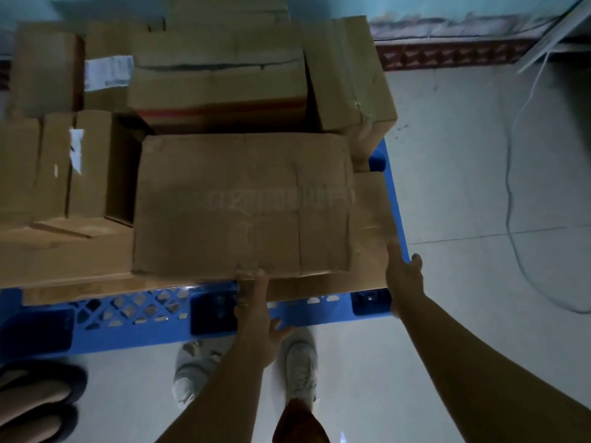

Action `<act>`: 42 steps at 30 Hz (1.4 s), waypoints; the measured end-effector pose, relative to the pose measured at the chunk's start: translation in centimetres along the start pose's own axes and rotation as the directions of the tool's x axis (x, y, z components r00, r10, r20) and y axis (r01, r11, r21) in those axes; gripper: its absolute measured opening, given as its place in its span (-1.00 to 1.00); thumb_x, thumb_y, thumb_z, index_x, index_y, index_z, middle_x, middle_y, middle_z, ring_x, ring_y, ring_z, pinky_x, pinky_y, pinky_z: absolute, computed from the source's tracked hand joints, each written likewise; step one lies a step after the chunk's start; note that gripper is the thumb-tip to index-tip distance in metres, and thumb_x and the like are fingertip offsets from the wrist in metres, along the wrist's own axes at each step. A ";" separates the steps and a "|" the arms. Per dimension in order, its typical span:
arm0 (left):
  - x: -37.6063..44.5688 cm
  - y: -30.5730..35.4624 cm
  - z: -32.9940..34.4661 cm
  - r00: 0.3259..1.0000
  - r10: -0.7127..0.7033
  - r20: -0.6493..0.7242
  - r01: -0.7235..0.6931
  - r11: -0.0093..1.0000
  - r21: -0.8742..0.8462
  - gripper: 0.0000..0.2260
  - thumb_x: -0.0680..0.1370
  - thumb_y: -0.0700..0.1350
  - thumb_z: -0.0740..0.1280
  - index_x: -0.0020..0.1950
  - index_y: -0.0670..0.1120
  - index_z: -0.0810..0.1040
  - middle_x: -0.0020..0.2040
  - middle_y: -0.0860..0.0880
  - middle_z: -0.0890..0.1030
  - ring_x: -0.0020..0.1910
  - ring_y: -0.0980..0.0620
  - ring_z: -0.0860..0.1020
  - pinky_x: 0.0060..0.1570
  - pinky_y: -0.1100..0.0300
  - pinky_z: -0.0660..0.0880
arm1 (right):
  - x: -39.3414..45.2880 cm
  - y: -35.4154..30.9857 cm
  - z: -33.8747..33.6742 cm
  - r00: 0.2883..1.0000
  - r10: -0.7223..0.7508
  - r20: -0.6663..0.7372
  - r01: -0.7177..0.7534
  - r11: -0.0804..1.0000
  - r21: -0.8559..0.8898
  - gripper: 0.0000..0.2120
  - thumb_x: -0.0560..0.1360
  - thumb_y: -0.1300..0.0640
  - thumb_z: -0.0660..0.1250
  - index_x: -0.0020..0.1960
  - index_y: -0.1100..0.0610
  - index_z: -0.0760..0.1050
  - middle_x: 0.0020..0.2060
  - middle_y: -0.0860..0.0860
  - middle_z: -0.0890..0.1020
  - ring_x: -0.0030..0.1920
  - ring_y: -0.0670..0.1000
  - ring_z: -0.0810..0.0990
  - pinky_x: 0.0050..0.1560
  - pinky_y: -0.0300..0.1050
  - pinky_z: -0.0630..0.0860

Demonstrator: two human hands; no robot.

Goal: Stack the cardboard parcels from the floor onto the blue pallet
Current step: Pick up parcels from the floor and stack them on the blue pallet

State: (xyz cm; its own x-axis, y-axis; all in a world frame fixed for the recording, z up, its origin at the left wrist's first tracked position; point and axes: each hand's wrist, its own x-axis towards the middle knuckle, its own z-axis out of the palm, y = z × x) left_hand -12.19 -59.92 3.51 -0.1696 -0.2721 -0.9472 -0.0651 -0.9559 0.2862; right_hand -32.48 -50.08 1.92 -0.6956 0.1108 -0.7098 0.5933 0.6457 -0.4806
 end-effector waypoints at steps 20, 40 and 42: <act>4.3 -1.7 0.3 0.978 0.194 0.070 -0.171 0.953 -0.251 0.29 -0.33 0.33 0.58 0.41 0.13 0.37 0.14 0.04 0.54 0.06 -0.05 0.55 -0.29 0.09 0.59 | 6.2 2.4 1.1 0.990 0.088 0.111 -0.095 0.994 0.062 -0.22 0.43 -0.32 0.20 0.49 0.08 0.15 0.28 0.15 0.44 -0.01 0.15 0.54 -0.08 0.01 0.50; 0.5 1.6 -3.9 0.969 0.180 -0.170 -0.221 0.938 -0.267 0.06 0.12 0.30 0.51 0.52 0.17 0.09 0.41 0.00 0.39 0.30 -0.08 0.45 0.03 -0.01 0.52 | -3.3 2.3 4.3 0.979 0.116 0.169 -0.147 0.972 0.182 -0.58 0.52 -0.23 0.18 0.03 0.14 0.43 -0.26 0.07 0.44 -0.35 0.01 0.41 -0.33 -0.09 0.38; -0.2 2.5 -6.2 0.947 0.195 -0.253 -0.265 0.923 -0.279 -0.15 0.37 0.22 0.42 0.54 0.10 0.06 0.47 -0.04 0.30 0.38 -0.11 0.37 0.03 0.01 0.48 | -5.8 2.8 6.4 0.963 0.064 0.261 -0.105 0.984 0.147 -0.79 0.61 0.01 0.15 -0.15 0.10 0.37 -0.29 0.03 0.39 -0.32 -0.04 0.38 -0.25 -0.13 0.39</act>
State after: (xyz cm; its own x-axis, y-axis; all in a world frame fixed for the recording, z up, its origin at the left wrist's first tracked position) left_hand -6.19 -62.98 3.51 0.0755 -0.4725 -0.8781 0.2591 -0.8411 0.4748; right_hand -24.20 -53.74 1.39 -0.5267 -0.0492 -0.8487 0.7158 0.5129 -0.4739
